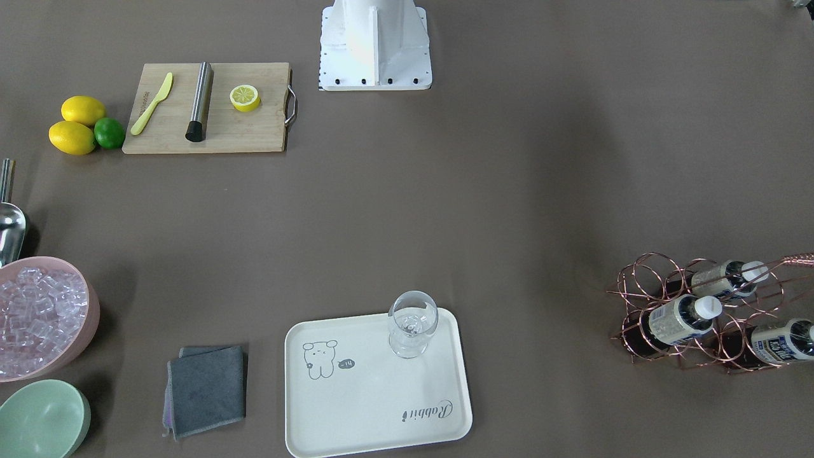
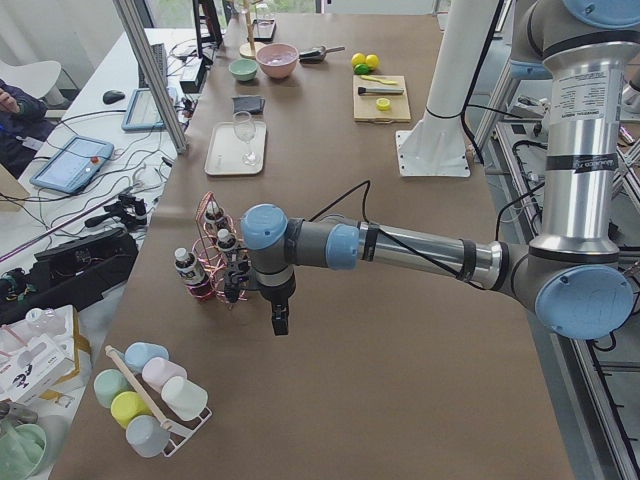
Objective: Take tea from basket to plate
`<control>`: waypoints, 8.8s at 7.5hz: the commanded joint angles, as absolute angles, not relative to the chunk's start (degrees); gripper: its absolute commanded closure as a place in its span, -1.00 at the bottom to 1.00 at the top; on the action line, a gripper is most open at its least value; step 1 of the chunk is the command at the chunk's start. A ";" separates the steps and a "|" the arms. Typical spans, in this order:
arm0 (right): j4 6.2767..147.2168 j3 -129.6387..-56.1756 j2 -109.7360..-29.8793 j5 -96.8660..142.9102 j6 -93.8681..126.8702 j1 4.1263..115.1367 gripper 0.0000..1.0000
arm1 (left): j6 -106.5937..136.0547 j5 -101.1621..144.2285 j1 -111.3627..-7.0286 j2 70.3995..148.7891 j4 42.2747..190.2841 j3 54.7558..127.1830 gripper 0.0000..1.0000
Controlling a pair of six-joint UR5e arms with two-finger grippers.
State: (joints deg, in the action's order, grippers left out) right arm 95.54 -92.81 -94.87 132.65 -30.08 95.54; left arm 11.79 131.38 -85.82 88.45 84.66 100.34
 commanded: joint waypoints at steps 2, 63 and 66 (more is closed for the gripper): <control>95.54 -93.43 -94.83 132.89 -29.97 95.54 -1.00 | 11.51 131.40 -86.22 88.50 84.64 99.85 -0.95; 96.06 -92.81 -95.18 127.79 -29.88 95.45 -1.00 | 174.18 123.42 -43.01 134.12 87.45 115.93 1.00; 95.98 -92.90 -95.27 127.71 -29.88 95.36 -1.00 | 177.71 122.61 -39.56 135.09 87.63 116.28 1.00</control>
